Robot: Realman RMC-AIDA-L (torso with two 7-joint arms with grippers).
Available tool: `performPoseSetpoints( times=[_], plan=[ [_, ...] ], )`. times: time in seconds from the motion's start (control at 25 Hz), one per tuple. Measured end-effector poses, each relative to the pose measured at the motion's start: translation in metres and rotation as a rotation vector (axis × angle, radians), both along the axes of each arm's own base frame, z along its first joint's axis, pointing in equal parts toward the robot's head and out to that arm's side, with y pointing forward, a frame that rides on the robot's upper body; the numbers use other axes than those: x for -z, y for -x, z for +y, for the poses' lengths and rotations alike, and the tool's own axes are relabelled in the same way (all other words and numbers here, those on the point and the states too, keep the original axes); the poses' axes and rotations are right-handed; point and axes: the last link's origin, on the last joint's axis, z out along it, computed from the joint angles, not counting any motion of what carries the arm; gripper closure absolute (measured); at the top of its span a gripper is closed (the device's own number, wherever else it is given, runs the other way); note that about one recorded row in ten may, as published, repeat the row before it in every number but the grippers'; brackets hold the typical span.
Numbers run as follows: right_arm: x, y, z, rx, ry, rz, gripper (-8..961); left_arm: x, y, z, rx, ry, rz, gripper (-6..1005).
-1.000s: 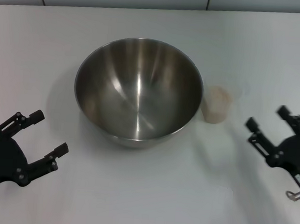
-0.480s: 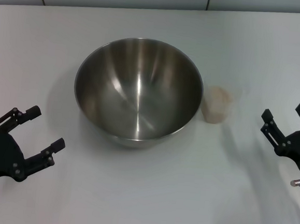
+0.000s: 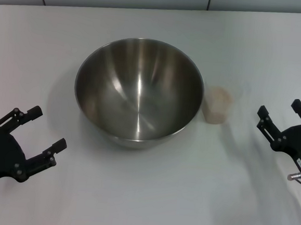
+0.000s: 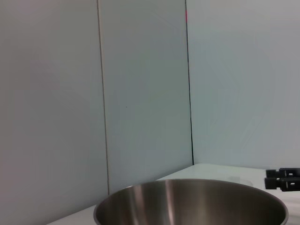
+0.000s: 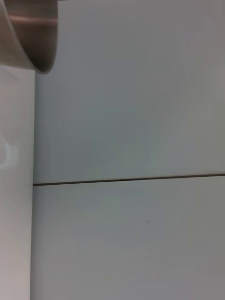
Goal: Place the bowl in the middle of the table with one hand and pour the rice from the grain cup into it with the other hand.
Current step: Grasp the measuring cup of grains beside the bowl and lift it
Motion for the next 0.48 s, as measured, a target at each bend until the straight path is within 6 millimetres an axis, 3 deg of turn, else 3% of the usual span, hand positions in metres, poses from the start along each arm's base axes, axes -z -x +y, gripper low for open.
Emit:
performPoseSetpoints(
  times=[0.48],
  plan=[
    [0.007,0.006,0.033,0.003,0.065,-0.044,136,-0.001,0.000,0.000,-0.013,-0.023,-0.011,168]
  ],
)
